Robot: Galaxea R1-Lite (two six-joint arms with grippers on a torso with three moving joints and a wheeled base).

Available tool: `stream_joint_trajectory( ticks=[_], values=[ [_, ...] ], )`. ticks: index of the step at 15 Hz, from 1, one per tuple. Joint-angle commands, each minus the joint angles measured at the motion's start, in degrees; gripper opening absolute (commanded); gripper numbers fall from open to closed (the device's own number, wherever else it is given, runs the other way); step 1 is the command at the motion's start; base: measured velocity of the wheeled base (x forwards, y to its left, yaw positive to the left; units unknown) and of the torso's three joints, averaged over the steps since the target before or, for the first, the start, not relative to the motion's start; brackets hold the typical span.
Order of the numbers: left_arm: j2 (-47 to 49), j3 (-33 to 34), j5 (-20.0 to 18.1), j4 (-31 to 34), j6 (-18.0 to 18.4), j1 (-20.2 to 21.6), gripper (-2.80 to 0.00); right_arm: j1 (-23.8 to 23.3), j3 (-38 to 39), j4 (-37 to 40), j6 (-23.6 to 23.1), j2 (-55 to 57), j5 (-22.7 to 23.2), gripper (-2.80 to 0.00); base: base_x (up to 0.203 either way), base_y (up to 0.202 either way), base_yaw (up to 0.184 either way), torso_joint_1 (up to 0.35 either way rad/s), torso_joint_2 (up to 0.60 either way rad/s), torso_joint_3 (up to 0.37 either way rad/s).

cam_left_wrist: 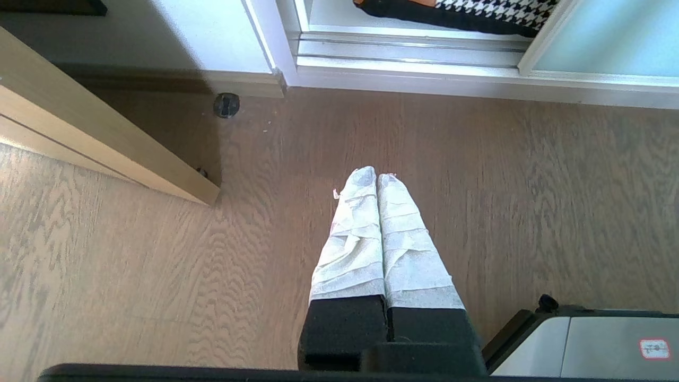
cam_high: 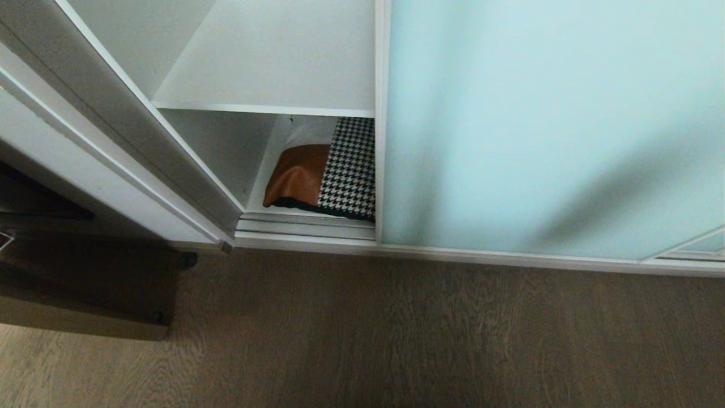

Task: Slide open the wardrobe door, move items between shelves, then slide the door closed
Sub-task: Close the door

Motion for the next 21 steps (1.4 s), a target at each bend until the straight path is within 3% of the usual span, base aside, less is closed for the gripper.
stream_joint_trajectory(
  ticks=[1, 4, 6, 9, 11, 14, 17, 21],
  values=[
    [0.09, -0.17, 0.11, 0.52, -0.47, 0.03, -2.8, 0.04, 0.0, -0.01, 0.01, 0.16, 0.05, -2.8, 0.0, 0.0, 0.0, 0.0, 0.0, 0.0],
    [0.89, -4.04, -0.19, 1.48, 0.47, 0.03, -2.8, 0.04, 0.0, -0.01, 0.01, 0.16, 0.05, -2.8, 0.0, 0.0, 0.0, 0.0, 0.0, 0.0],
    [6.41, -13.31, -2.09, 3.66, 0.56, 0.03, -2.8, 0.04, 0.0, -0.09, 0.01, 0.16, 0.05, -2.8, 0.0, 0.0, 0.0, 0.0, 0.0, 0.0],
    [23.12, -28.98, -6.74, 5.17, -0.22, 0.02, -2.8, 0.04, 0.0, -0.01, 0.01, 0.16, 0.05, -2.8, 0.0, 0.0, 0.0, 0.0, 0.0, 0.0],
    [35.05, -40.99, -12.04, 5.62, -1.5, -0.04, -2.8, 0.04, 0.0, -0.01, 0.01, 0.16, 0.05, -2.8, 0.0, 0.0, 0.0, 0.0, 0.0, 0.0],
    [51.5, -59.86, -23.71, 7.09, -2.87, -1.17, -2.8, 0.04, 0.0, -0.01, 0.01, 0.16, 0.05, -2.8, 0.0, 0.0, 0.0, 0.0, 0.0, 0.0],
    [65.8, -74.23, -29.56, 11.78, -4.49, -9.48, -2.8, 0.04, 0.0, -0.01, 0.01, 0.16, 0.05, -2.8, 0.0, 0.0, 0.0, 0.0, 0.0, 0.0],
    [77.98, -79.18, -32.27, 12.72, -7.6, -24.5, -2.8, 0.04, 0.0, -0.01, 0.01, 0.16, 0.05, -2.8, 0.0, 0.0, 0.0, 0.0, 0.0, 0.0]
  ],
)
